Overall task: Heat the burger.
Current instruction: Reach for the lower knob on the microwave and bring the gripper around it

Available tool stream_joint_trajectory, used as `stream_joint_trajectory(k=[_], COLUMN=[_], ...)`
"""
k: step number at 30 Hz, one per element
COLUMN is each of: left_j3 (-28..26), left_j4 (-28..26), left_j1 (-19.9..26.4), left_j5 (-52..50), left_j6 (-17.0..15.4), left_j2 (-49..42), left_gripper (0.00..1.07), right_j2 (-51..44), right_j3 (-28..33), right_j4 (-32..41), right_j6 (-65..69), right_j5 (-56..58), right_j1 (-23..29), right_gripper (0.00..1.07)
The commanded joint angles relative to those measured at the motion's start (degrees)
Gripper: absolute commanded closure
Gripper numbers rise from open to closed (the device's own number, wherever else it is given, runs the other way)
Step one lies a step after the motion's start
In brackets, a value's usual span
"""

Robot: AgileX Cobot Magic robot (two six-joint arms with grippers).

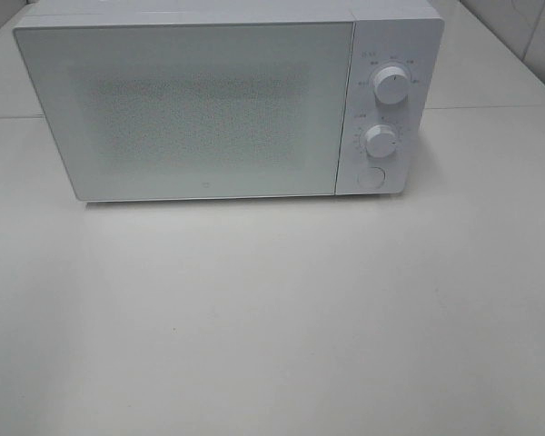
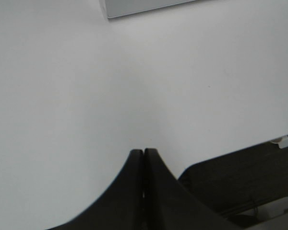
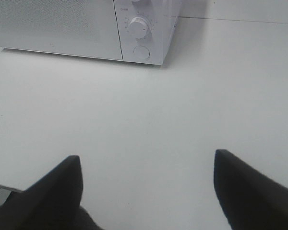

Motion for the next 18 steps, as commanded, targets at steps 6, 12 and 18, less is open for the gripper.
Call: stream_joint_trajectory(k=[6, 12, 18], left_j3=[8.25, 13.35, 15.01], left_j4=[-6.25, -8.48, -11.06], left_j1=[0.17, 0.17, 0.17], left_j5=[0.97, -4.13, -7.85], left_j6=[6.25, 10.2, 16.67], left_j2=[-12.66, -20.05, -26.47], left_gripper=[1.06, 1.06, 1.06], right_j2=[-1.2, -1.2, -1.2], right_j3=[0.0, 0.0, 0.0], right_j4=[0.0, 0.0, 0.0], right_j6=[-0.69, -0.69, -0.69], right_j5=[-0.63, -0.63, -0.63], right_j1=[-0.06, -0.06, -0.06], right_gripper=[0.34, 0.34, 0.34])
